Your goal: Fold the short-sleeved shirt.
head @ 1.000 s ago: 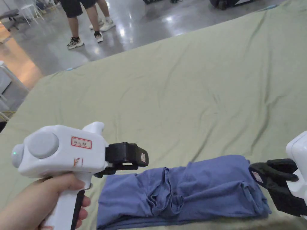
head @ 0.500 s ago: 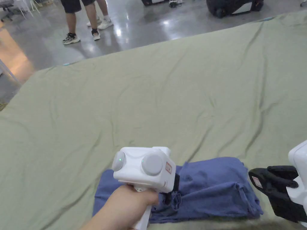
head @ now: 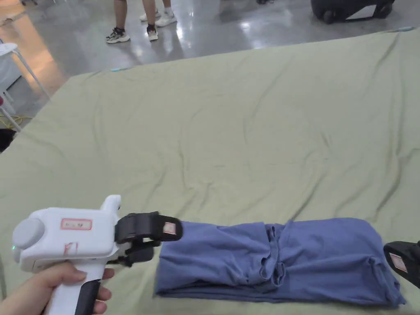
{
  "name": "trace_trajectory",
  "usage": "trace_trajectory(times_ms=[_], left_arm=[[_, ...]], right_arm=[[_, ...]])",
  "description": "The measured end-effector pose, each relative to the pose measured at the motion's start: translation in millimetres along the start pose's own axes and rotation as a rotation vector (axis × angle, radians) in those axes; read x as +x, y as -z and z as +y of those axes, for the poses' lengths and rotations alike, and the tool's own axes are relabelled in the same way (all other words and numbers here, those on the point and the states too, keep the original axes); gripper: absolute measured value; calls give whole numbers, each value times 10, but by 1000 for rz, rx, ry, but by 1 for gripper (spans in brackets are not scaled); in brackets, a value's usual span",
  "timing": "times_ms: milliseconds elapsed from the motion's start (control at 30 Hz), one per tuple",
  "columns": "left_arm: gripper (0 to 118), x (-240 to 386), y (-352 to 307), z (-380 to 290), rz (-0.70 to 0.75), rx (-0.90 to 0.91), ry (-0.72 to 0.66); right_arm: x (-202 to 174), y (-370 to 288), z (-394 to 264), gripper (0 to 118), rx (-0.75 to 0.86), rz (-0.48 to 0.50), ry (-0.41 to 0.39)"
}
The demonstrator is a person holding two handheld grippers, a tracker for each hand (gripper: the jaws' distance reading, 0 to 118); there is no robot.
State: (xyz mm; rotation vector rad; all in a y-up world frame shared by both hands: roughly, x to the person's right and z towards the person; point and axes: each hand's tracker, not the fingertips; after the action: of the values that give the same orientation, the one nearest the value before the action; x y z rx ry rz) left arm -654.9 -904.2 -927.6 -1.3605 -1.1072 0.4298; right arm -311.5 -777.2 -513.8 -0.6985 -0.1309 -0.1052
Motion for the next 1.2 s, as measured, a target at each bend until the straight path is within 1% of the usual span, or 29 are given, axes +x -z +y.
trace_trajectory(times_ms=[33, 67, 100, 133, 167, 233, 267, 300, 333, 367, 400, 433, 467, 500, 533, 633, 767, 833, 867, 933, 1000, 1067, 1133, 1200], left_arm=[[117, -198, -27, 3, -23, 87, -66], [117, -390, -14, -14, -26, 71, -112], [117, -544, 10, -19, -20, 88, -125], [117, -665, 58, -23, -72, 103, -134], [117, -710, 183, -35, -146, 73, -137], [116, -784, 420, -26, -155, 21, -166], [116, -708, 483, -7, -195, 37, -89], [116, -778, 547, 141, -214, 37, -26], [109, -731, 611, 153, -232, 17, -3], [59, -704, 713, 172, -267, -1, 1], [5, -680, 827, 180, -156, -11, 10], [6, -689, 868, 172, -72, 5, 40], [6, -737, 935, 186, -104, -30, 29], [6, -800, 915, 207, -173, -47, -15], [6, -812, 866, 228, -186, -17, -39], [6, -743, 646, 170, -155, 19, 15], [6, -747, 296, 178, -140, 47, -4], [6, -757, 103, 184, -90, 71, 19], [6, -764, -12, 203, -42, 87, 31], [6, -783, -232, 242, 16, 113, 15], [6, -676, -462, 250, 30, 113, 4], [6, -483, -625, 256, 86, 125, 50], [6, -88, -692, 217, 163, 107, 88], [6, 360, -679, 216, 205, 92, 130]], right_arm=[[-26, 11, -5, 0, -5, -7, 6], [-59, 24, -12, 0, -11, -19, 18], [-91, 36, -22, 0, -19, -27, 26], [-121, 54, -35, 0, -25, -34, 31], [-153, 84, -56, 0, -40, -44, 36], [-206, 136, -88, 0, -82, -73, 51], [-236, 155, -102, 0, -96, -83, 53], [-262, 167, -109, 0, -103, -85, 54], [-281, 177, -113, 0, -110, -87, 57], [-302, 189, -105, 0, -119, -94, 62], [-321, 207, -96, 0, -127, -98, 68], [-338, 222, -85, 0, -133, -100, 69], [-366, 233, -65, 0, -136, -105, 67], [-398, 235, -37, 0, -137, -110, 63], [-424, 230, -12, 0, -136, -111, 58], [-492, 218, 58, 0, -120, -96, 46], [-553, 283, 118, 0, -106, -81, 27], [-579, 308, 139, 0, -99, -46, 16], [-586, 311, 142, 0, -94, -30, 6], [-586, 310, 139, 0, -83, -15, -14], [-536, 303, 109, 0, -69, 0, -13], [-447, 293, 58, 0, -59, 12, 1], [-368, 279, 4, 0, -53, 8, 15], [-254, 231, -55, 0, -44, 14, 35]])
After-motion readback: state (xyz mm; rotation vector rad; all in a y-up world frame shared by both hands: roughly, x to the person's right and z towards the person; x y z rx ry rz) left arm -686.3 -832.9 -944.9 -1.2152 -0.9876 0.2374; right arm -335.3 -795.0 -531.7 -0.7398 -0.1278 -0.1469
